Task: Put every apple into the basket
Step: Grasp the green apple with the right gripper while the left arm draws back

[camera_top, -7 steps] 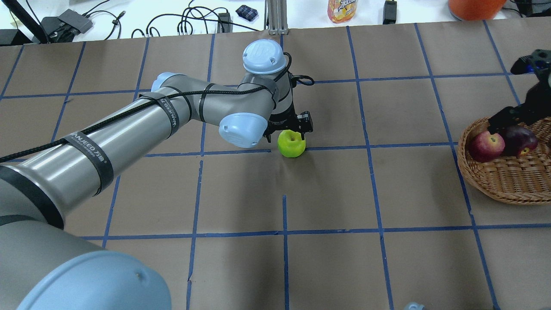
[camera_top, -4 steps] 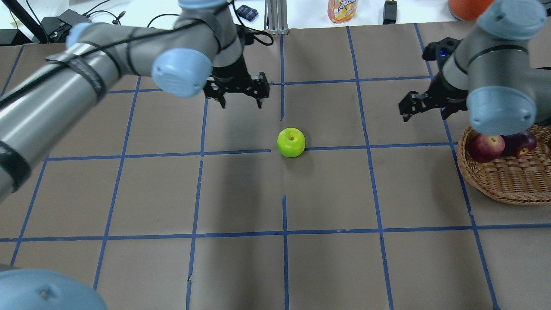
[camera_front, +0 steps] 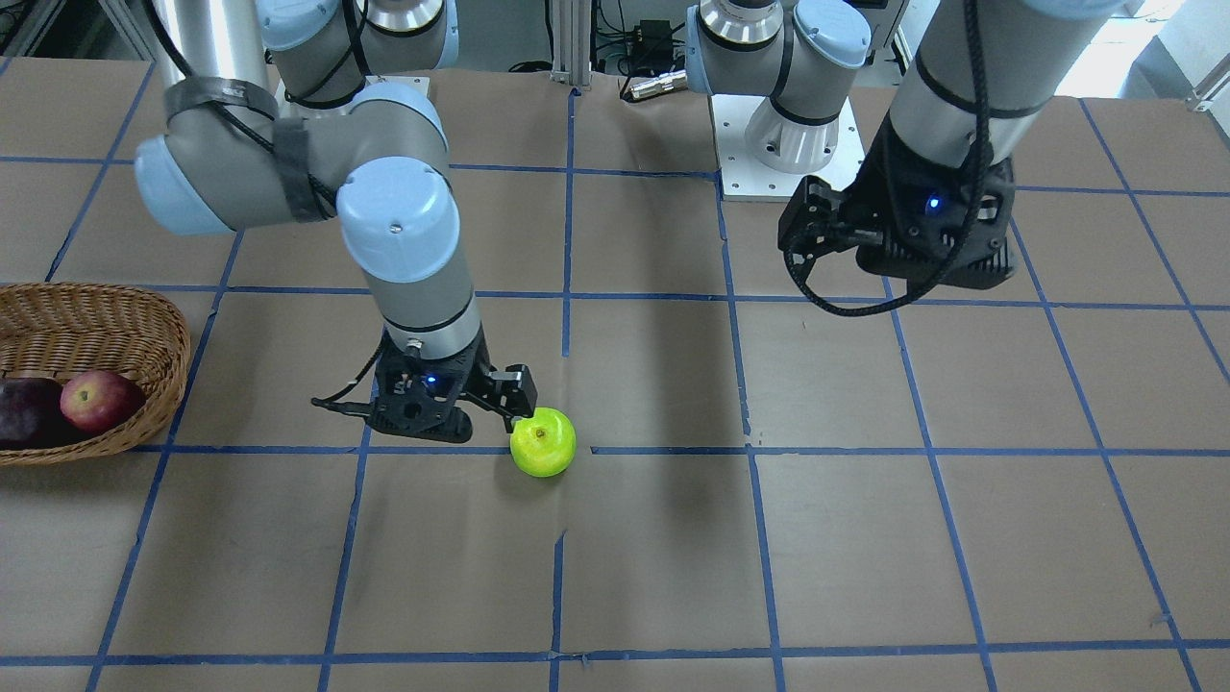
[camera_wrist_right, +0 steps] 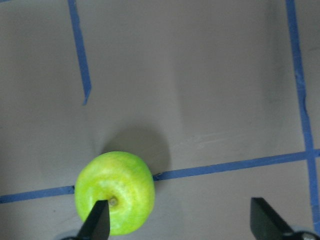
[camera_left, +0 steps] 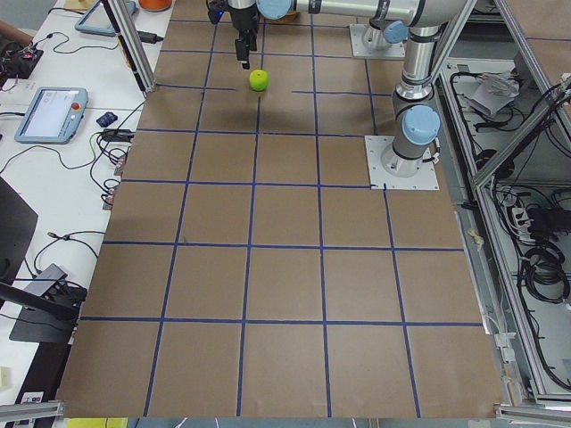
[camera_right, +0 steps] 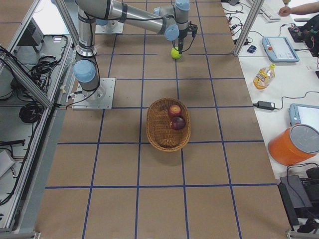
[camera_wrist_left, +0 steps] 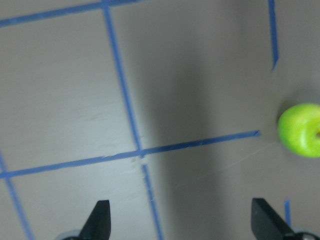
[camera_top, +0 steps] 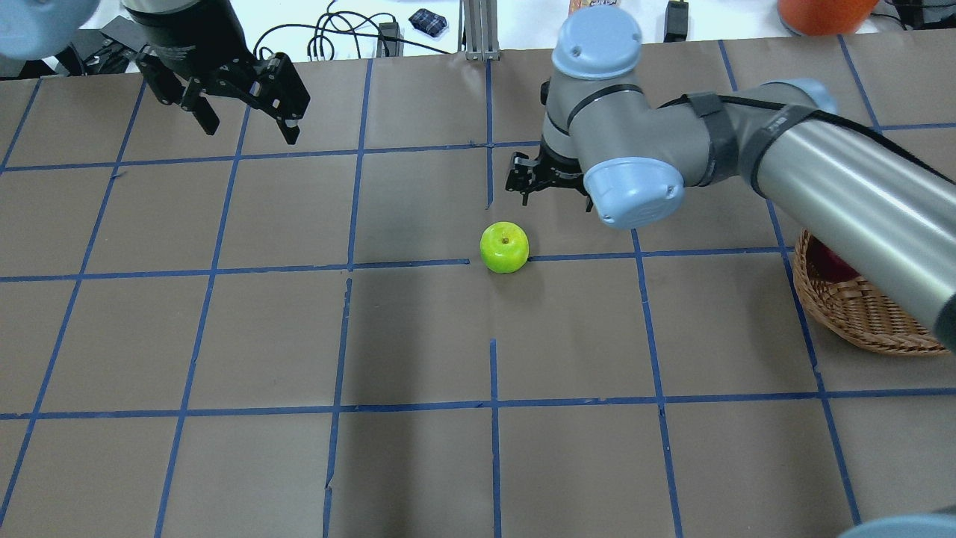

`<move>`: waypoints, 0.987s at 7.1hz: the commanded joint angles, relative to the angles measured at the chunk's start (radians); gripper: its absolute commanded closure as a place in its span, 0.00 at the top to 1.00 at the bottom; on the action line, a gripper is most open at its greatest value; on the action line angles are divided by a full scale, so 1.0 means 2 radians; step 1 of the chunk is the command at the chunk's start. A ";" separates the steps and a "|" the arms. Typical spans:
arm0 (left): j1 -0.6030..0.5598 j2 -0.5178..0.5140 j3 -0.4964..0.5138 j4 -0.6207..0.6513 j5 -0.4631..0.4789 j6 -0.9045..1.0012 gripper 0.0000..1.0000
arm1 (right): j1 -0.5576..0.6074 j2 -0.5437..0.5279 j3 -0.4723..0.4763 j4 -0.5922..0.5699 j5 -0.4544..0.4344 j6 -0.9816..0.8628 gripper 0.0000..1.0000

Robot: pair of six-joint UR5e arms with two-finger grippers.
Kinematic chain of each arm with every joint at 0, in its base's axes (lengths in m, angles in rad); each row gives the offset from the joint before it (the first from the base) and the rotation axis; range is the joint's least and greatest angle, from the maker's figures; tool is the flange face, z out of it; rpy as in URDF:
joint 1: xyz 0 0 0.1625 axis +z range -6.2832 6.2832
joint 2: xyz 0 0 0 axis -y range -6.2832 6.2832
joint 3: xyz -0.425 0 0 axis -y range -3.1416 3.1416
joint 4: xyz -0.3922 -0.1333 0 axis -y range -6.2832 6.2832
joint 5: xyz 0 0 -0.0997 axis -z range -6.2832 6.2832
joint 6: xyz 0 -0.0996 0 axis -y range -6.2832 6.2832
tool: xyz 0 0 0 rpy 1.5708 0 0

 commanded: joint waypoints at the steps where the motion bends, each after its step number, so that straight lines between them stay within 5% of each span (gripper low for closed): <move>1: -0.002 0.022 -0.034 0.015 0.000 -0.008 1.00 | 0.026 0.022 -0.009 -0.011 0.006 0.022 1.00; 7: 0.003 0.051 -0.063 0.034 -0.002 -0.016 1.00 | 0.061 0.085 -0.003 -0.076 -0.017 0.025 1.00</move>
